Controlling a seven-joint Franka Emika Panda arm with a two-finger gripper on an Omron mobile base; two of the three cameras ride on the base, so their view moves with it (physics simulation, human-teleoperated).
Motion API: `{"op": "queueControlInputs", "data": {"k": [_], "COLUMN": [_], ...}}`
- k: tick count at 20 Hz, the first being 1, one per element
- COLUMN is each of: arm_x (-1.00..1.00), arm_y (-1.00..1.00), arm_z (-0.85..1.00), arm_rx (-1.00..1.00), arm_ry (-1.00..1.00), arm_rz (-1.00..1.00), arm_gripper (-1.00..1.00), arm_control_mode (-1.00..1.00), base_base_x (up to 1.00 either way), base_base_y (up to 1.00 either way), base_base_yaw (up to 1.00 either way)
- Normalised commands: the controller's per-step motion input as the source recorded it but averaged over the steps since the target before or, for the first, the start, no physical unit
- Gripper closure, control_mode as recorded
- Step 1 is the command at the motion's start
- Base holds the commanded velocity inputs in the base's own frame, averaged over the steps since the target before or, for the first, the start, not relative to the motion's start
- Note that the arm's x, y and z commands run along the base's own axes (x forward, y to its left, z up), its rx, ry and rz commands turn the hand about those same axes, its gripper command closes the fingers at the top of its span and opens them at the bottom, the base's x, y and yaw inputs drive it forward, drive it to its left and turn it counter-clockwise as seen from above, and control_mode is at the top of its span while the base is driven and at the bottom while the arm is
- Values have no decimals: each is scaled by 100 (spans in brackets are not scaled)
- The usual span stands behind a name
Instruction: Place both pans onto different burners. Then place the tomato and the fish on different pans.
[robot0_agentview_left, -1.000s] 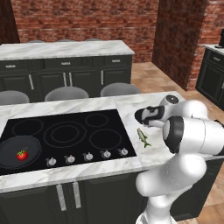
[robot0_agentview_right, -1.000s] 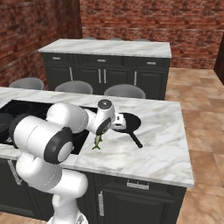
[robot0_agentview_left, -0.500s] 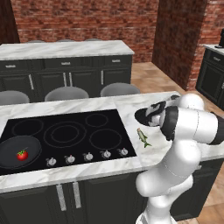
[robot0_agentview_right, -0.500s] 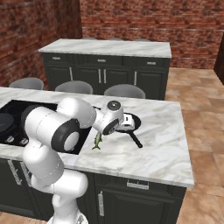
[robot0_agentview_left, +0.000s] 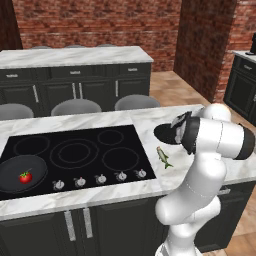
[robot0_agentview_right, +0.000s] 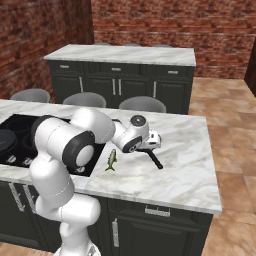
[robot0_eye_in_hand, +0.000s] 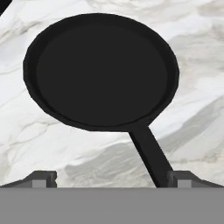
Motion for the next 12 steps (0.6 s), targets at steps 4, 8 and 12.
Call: {"op": "queueControlInputs", "data": {"k": [4,8,12], "arm_x": [-2,0,0], "arm_y": [-24,-19,-22], "arm_z": [-14,-32,-38], "arm_rx": [-1,-2,-3], "arm_ry": [0,0,1], "arm_rz": [0,1,2], "arm_gripper": [-100,-100,-100], "arm_control_mode": [-100,-100,-100], "base_base_x": [0,0,0], "base_base_y": [0,0,0], "base_base_yaw": [0,0,0]}}
